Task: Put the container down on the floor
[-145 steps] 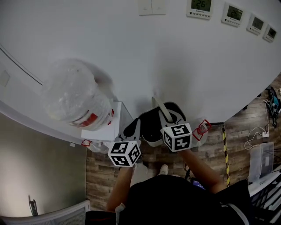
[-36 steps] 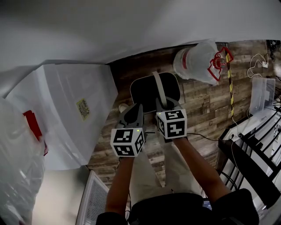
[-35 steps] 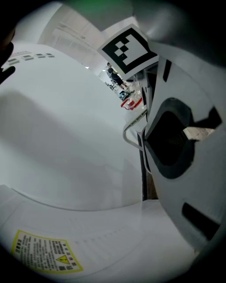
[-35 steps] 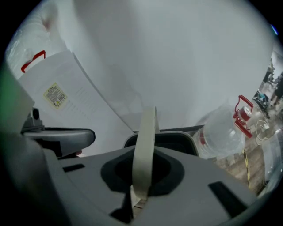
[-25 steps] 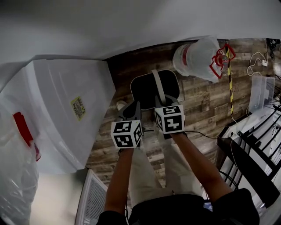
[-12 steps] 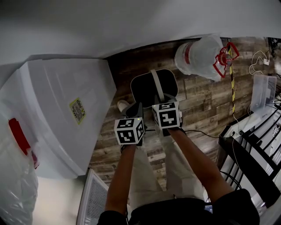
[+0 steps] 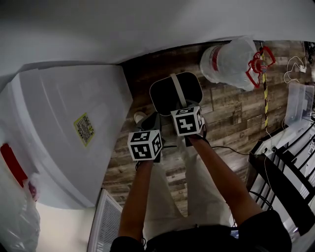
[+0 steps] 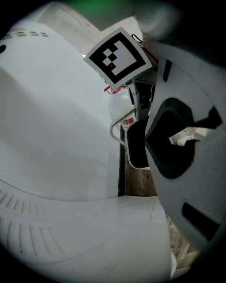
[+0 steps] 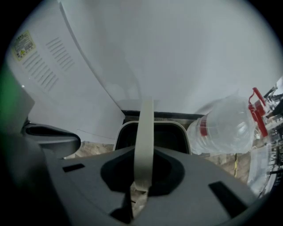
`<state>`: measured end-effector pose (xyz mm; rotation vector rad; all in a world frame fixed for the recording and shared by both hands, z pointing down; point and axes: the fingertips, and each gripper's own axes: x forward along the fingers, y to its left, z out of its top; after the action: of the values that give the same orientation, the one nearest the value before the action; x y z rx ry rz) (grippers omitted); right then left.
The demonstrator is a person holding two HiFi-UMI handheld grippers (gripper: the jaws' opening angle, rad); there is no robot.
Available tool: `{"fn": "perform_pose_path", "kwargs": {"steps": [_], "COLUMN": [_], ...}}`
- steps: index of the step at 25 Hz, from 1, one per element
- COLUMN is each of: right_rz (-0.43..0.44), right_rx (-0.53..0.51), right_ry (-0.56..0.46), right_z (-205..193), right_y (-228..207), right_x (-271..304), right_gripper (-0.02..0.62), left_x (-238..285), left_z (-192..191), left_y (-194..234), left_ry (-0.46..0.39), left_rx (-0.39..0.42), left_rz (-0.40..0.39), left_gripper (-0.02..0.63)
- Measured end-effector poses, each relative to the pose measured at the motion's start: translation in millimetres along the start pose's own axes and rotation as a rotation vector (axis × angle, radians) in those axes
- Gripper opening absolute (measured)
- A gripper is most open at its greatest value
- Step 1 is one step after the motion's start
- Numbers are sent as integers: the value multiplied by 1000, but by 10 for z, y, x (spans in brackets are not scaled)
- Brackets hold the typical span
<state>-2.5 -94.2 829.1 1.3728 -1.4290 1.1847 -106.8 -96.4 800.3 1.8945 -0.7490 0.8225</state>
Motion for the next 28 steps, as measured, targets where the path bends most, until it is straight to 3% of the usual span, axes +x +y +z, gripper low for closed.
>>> {"fn": "perform_pose_path", "kwargs": {"steps": [14,24,28], "right_rz": [27,38,39], "right_rx": [59,44,41], "right_ry": [11,-49,-74], "right_z": [-121,101,247], "right_y": [-39,-13,-17], "right_x": [333,643,759], "right_gripper": [32,32,32], "left_x": [207,371,491], "left_z": [-66,-28,24], "left_y": [88,283,332], "left_ry": [-5,-40,-46], "left_rx": [-2,-31,-7], "left_rz": [0,13,13], "left_gripper": [14,14,14]}}
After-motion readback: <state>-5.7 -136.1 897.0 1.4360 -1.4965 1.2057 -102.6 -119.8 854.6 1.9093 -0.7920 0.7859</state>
